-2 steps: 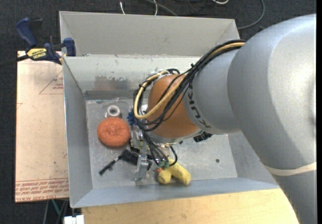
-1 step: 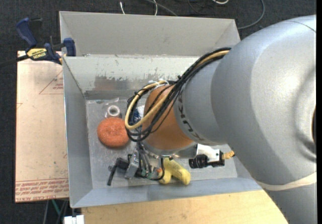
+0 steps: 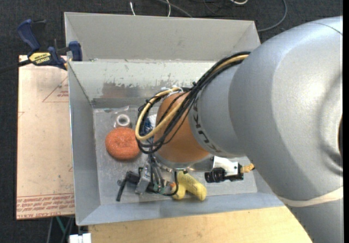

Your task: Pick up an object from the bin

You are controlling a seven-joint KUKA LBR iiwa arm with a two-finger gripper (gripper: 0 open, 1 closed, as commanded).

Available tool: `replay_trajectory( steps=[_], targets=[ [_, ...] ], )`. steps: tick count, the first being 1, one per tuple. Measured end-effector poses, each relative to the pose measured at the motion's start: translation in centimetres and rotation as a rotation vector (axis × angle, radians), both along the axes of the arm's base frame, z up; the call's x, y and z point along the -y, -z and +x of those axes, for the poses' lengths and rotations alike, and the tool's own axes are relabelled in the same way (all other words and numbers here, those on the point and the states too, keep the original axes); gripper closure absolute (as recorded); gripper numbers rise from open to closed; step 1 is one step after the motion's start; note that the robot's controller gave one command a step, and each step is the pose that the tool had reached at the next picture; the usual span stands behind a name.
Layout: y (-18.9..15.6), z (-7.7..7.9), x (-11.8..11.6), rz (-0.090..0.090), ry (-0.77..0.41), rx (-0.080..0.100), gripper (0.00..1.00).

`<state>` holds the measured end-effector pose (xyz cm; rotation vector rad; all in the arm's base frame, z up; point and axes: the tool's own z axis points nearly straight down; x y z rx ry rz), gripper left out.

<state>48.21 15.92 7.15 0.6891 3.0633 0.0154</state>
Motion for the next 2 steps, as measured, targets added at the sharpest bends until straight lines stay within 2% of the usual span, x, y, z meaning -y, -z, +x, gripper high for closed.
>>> replay_trajectory(
  steps=[1, 2],
  targets=[
    [-2.5, -0.2, 0.1, -0.001, -0.002, -0.005, 1.00],
    [-4.5, -0.1, 0.1, -0.001, -0.002, -0.003, 1.00]
  ],
)
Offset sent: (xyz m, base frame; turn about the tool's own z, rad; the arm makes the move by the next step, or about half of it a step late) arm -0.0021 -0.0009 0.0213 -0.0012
